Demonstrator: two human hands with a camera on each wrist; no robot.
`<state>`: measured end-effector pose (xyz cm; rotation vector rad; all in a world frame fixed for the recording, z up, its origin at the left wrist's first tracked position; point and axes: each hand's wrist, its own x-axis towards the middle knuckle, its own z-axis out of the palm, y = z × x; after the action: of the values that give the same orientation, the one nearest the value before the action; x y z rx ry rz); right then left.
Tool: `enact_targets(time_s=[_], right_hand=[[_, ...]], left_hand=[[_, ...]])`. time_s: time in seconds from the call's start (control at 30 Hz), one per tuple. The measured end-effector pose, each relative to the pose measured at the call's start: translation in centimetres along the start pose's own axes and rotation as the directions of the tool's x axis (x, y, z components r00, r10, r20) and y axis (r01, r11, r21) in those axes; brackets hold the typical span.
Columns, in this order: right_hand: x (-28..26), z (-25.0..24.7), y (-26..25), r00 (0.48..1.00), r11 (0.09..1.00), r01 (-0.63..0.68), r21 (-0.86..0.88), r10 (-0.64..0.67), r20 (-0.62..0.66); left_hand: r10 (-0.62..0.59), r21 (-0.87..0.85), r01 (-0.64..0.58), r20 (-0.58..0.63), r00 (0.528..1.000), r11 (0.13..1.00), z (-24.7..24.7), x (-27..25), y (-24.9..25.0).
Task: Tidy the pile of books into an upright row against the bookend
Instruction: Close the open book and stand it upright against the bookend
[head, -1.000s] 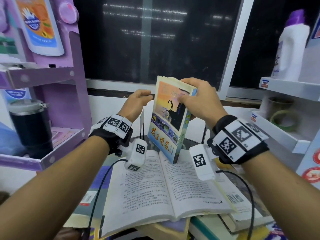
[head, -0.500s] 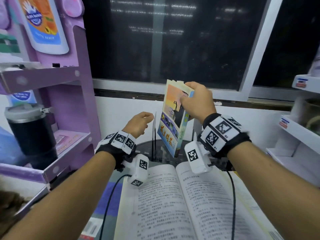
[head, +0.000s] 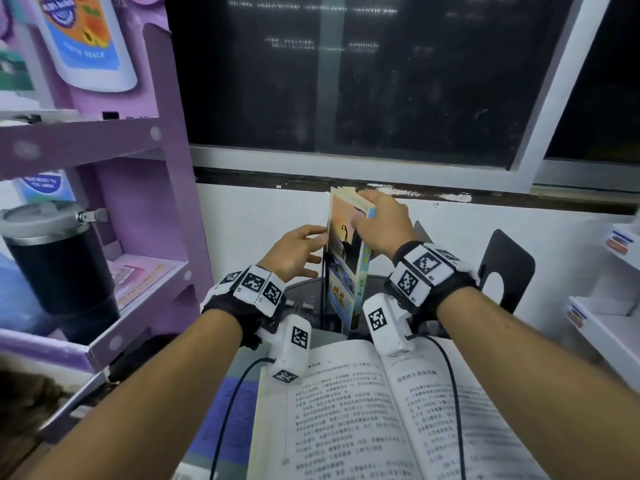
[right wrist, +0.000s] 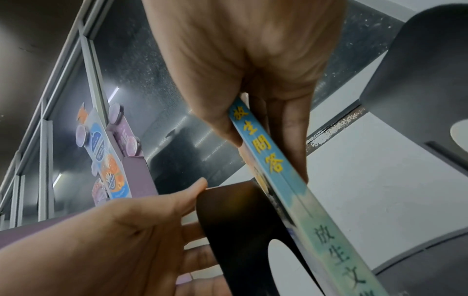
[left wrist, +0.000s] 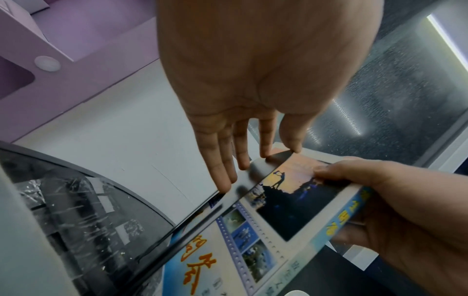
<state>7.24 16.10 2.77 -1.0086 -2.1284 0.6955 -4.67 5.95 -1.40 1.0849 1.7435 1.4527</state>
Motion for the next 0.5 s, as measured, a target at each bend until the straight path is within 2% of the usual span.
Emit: enact_targets(time_s=[0.2, 0.5], right_hand=[[-0.2, 1.5, -0.1, 0.991, 0.999, 0.041, 0.017, -0.043, 0.125], [-0.9, 2.0, -0.3, 0.948, 0.995, -0.007, 0.104, -0.027, 0.318]], left_hand=[[0.023, -0.072, -0.020, 0.030, 0.999, 0.997, -0.1, -0.4, -0.1], [0.024, -0.095, -0.016, 0.076, 0.997, 0.995, -0.5, -0.5, -0.3]])
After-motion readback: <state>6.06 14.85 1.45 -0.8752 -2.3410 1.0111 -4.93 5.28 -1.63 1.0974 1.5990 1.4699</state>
